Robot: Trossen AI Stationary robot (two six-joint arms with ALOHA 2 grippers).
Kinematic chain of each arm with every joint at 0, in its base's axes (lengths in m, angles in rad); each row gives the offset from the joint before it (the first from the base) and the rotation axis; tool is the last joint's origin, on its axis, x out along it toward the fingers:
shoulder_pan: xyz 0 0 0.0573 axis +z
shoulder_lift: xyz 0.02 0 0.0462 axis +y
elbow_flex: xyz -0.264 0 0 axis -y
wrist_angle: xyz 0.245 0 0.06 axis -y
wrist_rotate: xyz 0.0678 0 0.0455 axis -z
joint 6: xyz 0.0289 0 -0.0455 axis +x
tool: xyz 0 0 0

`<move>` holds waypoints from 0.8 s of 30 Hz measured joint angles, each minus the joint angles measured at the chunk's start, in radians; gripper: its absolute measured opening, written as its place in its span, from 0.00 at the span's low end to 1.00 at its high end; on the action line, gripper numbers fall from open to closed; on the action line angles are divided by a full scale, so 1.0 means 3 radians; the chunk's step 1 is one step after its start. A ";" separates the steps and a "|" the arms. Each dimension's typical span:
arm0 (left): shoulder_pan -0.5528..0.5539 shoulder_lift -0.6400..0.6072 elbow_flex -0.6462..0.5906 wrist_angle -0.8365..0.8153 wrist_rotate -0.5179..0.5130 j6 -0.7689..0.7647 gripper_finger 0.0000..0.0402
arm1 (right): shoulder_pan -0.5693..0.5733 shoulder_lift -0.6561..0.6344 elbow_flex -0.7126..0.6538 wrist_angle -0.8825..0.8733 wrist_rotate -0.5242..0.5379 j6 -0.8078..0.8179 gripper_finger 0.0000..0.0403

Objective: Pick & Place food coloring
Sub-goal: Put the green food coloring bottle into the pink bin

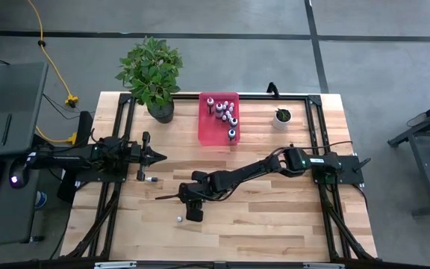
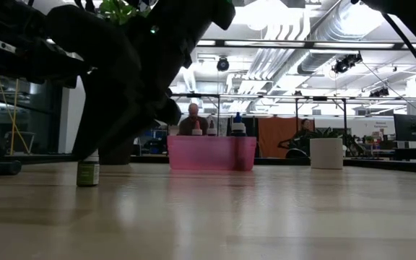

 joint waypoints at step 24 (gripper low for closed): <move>0.0000 -0.0001 0.0000 0.0000 0.0000 -0.0001 0.00 | -0.0025 -0.0060 0.0446 -0.0316 0.0355 0.0228 0.14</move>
